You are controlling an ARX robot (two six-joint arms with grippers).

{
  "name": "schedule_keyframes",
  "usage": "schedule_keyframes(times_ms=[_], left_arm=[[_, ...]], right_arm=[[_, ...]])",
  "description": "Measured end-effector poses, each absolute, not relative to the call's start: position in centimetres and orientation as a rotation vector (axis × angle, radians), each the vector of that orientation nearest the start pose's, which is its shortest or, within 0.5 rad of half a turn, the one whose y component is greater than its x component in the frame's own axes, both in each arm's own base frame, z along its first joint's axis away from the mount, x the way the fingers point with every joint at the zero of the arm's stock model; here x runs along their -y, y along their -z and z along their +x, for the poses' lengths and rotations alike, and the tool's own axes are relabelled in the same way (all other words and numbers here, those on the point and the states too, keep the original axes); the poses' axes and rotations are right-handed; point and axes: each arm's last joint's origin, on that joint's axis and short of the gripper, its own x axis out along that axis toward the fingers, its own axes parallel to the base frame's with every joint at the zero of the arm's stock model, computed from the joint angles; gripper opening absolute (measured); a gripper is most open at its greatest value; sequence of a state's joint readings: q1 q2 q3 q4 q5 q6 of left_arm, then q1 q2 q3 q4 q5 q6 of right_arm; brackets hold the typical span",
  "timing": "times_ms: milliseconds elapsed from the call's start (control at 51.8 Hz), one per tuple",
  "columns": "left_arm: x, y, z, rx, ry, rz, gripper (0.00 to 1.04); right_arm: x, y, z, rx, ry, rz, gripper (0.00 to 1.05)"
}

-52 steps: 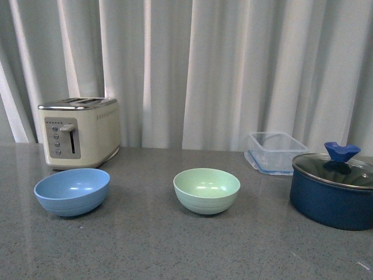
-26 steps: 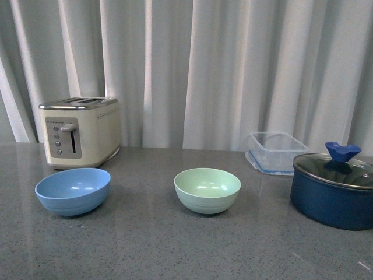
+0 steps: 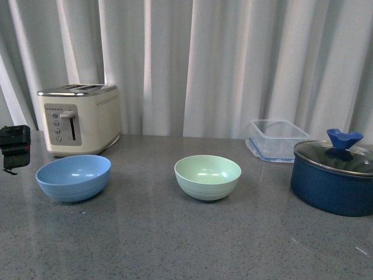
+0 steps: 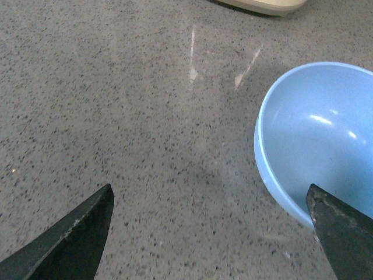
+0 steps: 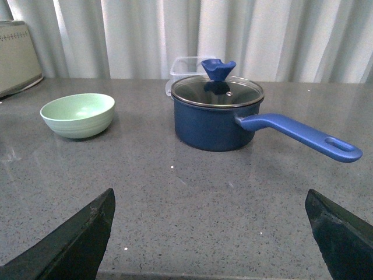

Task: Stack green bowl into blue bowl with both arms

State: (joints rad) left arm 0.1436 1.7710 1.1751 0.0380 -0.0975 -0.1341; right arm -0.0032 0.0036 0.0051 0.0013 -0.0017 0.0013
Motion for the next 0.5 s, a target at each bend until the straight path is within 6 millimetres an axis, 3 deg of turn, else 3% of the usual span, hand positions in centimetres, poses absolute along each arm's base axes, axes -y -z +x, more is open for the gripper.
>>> schedule_keyframes(times_ms=[309, 502], left_arm=[[-5.1, -19.9, 43.8, -0.568, -0.25, -0.142, 0.98], [-4.5, -18.6, 45.4, -0.582, -0.281, -0.106, 0.98]], right_arm=[[0.0, -16.5, 9.8, 0.003, 0.002, 0.001, 0.95], [0.0, -16.5, 9.8, 0.003, 0.002, 0.001, 0.95]])
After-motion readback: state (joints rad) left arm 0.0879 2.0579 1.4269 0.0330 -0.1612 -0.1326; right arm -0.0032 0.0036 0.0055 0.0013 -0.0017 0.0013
